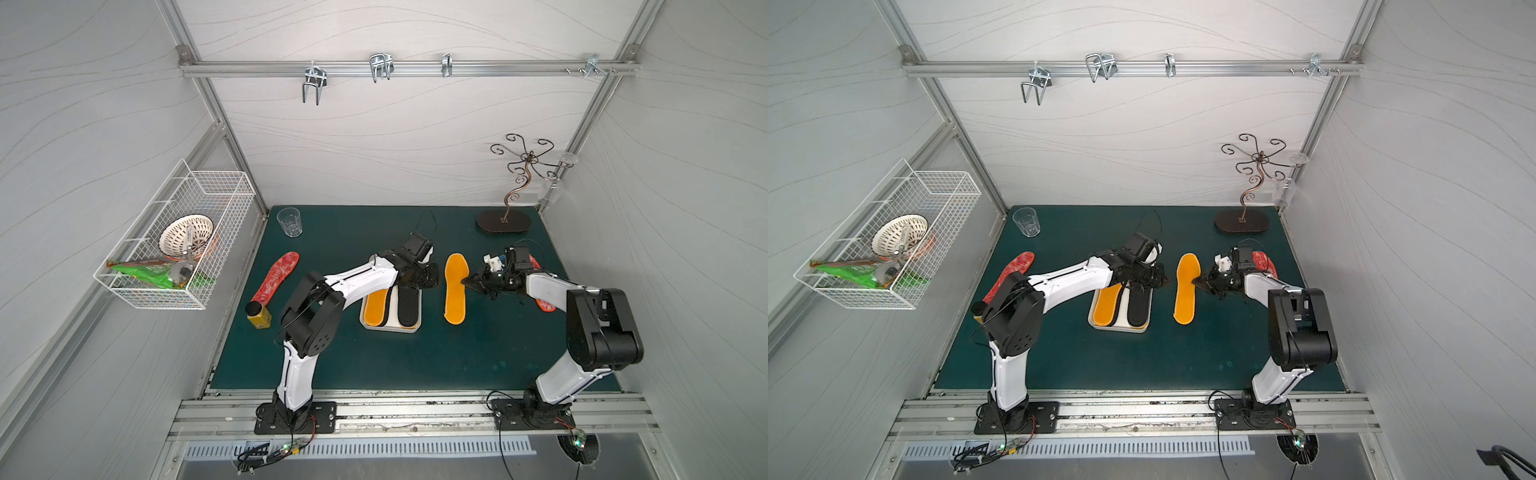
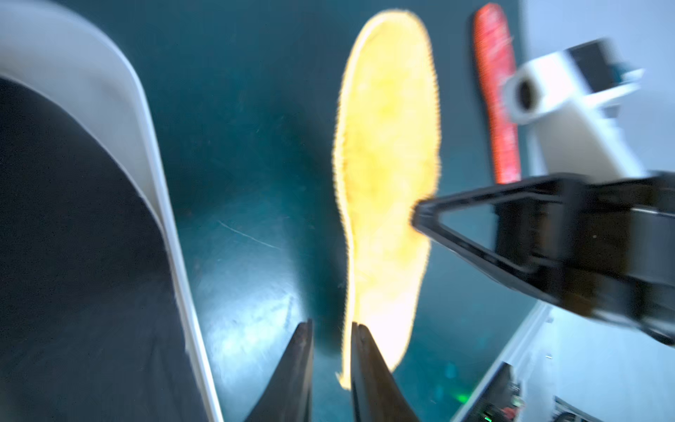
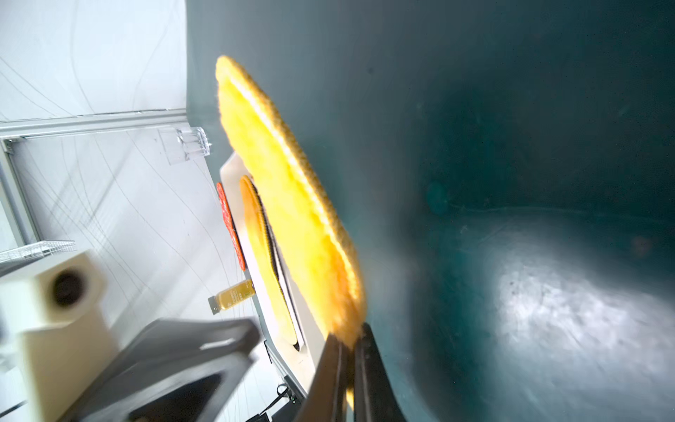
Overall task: Put the insoles into the storage box
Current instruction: Pick up the insole from the center of the board, then place the insole in the storage box, then move the storage box to the center of the board.
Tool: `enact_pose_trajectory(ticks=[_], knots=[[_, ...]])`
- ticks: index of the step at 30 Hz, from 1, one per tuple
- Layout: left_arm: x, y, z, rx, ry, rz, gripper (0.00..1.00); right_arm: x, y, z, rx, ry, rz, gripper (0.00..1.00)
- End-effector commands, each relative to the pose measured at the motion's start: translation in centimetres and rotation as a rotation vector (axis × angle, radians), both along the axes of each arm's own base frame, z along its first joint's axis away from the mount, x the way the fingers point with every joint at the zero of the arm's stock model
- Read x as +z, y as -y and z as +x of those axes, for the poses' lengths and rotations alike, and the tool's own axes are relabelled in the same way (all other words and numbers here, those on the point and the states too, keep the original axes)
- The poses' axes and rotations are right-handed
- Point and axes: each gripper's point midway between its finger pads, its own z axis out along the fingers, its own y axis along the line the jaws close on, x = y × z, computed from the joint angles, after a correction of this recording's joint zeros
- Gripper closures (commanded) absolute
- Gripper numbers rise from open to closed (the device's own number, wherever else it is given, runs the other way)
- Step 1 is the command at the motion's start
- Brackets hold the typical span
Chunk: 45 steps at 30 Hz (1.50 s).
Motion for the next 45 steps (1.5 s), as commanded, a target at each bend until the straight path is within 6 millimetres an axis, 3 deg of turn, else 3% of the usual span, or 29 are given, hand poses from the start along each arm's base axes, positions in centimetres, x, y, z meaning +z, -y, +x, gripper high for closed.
enact_pose_trajectory(ticks=[1, 5, 10, 13, 16, 20, 25, 37, 45], knots=[[4.3, -2.8, 0.9, 0.057, 0.062, -0.069, 0.76, 1.7, -0.5, -1.0, 0.026, -0.016, -0.012, 1.00], [4.9, -9.1, 1.4, 0.185, 0.092, -0.034, 0.75, 3.8, -3.1, -1.6, 0.068, -0.013, 0.000, 0.99], [2.0, -17.8, 0.8, 0.355, 0.039, 0.035, 0.75, 6.1, -7.5, -2.0, 0.093, -0.006, 0.051, 0.98], [0.0, -21.8, -0.2, 0.434, -0.004, 0.057, 0.75, 6.5, -10.4, -2.0, 0.114, -0.008, 0.060, 0.98], [-1.1, -24.2, -1.3, 0.481, -0.023, 0.071, 0.75, 6.0, -13.3, -1.9, 0.137, -0.024, 0.063, 0.97], [-1.9, -25.3, -2.6, 0.504, -0.035, 0.085, 0.75, 3.8, -15.7, -1.4, 0.133, -0.063, 0.050, 0.97], [-2.6, -25.5, -3.4, 0.516, -0.046, 0.079, 0.75, 0.8, -17.3, -0.8, 0.118, -0.100, 0.015, 0.97], [-3.1, -25.4, -3.6, 0.506, -0.053, 0.083, 0.75, -2.4, -15.6, -0.9, 0.085, -0.105, -0.100, 0.97], [-3.2, -25.4, -3.5, 0.508, -0.052, 0.083, 0.74, -3.3, -14.9, -1.0, 0.082, -0.125, -0.106, 0.92]])
